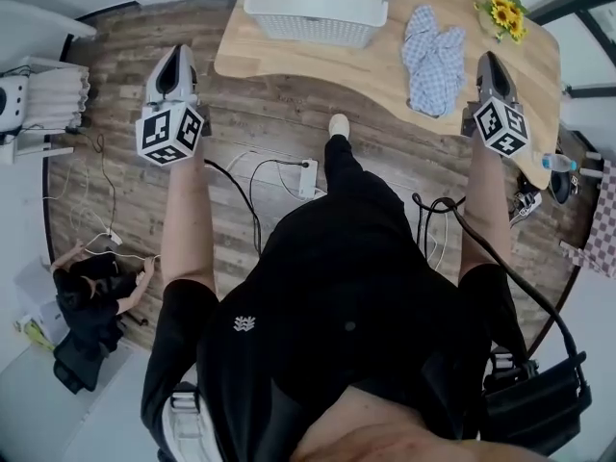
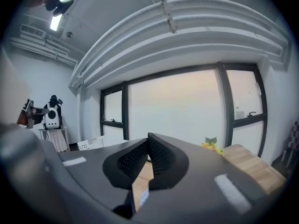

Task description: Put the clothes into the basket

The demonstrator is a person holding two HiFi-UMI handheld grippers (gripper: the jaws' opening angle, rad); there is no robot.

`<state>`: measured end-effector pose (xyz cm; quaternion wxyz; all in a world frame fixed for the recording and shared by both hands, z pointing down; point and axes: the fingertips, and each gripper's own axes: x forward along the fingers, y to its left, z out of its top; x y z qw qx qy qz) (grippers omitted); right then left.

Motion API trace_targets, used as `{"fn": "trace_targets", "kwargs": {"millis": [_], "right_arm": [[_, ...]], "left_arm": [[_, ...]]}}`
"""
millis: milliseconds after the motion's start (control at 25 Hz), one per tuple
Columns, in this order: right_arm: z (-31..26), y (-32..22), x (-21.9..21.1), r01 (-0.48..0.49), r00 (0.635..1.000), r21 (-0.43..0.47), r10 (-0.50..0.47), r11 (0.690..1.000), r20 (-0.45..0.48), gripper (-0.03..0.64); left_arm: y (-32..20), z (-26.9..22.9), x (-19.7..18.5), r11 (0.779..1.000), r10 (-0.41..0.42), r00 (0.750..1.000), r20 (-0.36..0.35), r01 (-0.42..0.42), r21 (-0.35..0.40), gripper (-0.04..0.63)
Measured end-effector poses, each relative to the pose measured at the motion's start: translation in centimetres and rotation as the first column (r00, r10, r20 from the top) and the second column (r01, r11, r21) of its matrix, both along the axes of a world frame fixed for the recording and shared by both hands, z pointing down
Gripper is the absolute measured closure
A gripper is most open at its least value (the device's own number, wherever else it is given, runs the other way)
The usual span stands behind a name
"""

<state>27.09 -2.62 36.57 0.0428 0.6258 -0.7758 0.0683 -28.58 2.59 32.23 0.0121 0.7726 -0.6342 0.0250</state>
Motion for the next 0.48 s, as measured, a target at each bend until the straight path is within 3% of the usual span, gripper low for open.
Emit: {"fn": "trace_targets", "kwargs": {"millis": [480], "right_arm": [[1.3,-18.3,1.3,0.012,1.000,-0.028,-0.012,1.000,0.014,0.618]], "left_arm": [[-16.6,-1.4,2.4,1.000,0.002,1.000,-0.004,-0.002,-0.013,0.595]]}}
